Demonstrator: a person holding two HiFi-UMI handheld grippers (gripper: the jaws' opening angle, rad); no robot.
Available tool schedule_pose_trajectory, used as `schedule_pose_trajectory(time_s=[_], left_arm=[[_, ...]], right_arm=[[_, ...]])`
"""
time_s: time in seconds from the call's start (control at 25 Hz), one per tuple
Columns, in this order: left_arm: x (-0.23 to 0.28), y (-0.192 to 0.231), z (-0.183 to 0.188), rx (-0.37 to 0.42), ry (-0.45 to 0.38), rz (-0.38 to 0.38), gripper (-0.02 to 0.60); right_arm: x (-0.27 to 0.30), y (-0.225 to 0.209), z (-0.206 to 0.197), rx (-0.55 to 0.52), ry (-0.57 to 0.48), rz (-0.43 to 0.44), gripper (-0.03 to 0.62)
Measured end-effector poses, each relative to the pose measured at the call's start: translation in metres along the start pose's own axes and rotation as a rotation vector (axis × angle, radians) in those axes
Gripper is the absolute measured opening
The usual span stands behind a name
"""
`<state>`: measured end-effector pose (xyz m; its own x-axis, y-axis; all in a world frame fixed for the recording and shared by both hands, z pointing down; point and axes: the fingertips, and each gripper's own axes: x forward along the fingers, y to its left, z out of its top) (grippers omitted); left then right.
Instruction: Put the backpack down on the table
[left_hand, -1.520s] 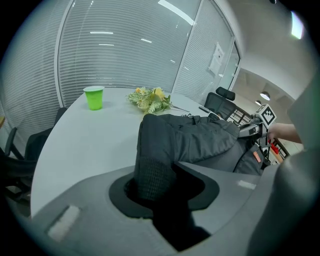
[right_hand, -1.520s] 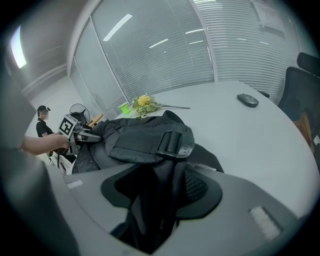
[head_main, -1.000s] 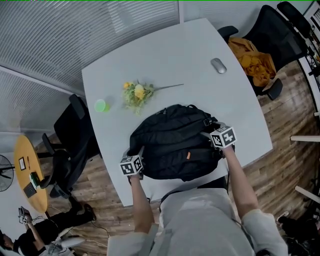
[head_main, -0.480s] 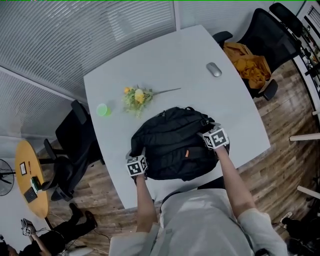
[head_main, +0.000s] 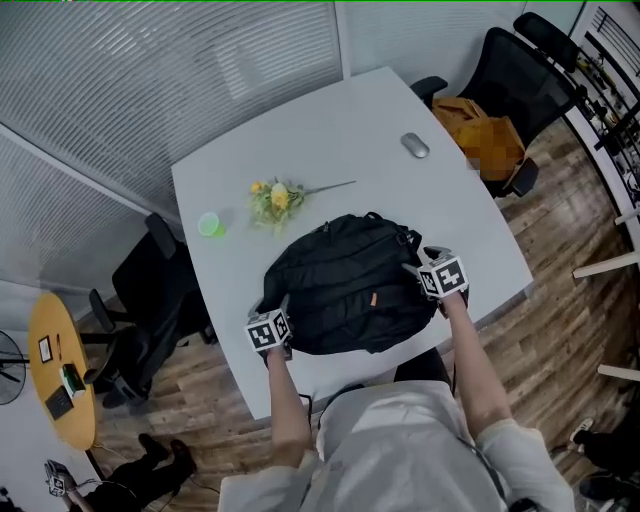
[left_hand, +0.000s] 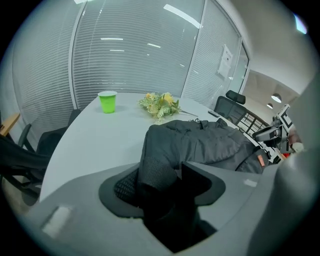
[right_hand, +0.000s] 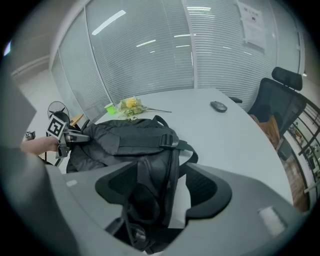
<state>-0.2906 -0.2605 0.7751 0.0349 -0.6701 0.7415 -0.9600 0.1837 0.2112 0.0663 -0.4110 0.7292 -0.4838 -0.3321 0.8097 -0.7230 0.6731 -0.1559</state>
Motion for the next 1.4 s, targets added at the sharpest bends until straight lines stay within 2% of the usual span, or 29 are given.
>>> schedule_pose_trajectory(time_s=[0.16, 0.36, 0.68, 1.08, 1.2, 1.4], left_arm=[[-0.021, -0.001, 0.012, 0.024, -0.041, -0.006, 0.247], [-0.048, -0.007, 0.019, 0.072, -0.07, -0.027, 0.247], [-0.093, -0.034, 0.029, 0.126, -0.144, -0.087, 0.247], [-0.127, -0.092, 0.018, 0.229, -0.179, -0.228, 0.245], [-0.134, -0.098, 0.014, 0.224, -0.199, -0.254, 0.245], [-0.135, -0.104, 0.01, 0.224, -0.218, -0.287, 0.245]], right_arm=[[-0.021, 0.012, -0.002, 0.02, -0.062, -0.008, 0.301], [-0.043, 0.047, -0.005, 0.016, -0.155, 0.014, 0.305], [-0.066, 0.097, 0.002, 0.061, -0.274, 0.024, 0.325], [-0.09, 0.141, -0.012, 0.138, -0.327, 0.021, 0.328], [-0.101, 0.152, -0.019, 0.163, -0.367, 0.014, 0.327], [-0.102, 0.161, -0.024, 0.129, -0.362, -0.018, 0.324]])
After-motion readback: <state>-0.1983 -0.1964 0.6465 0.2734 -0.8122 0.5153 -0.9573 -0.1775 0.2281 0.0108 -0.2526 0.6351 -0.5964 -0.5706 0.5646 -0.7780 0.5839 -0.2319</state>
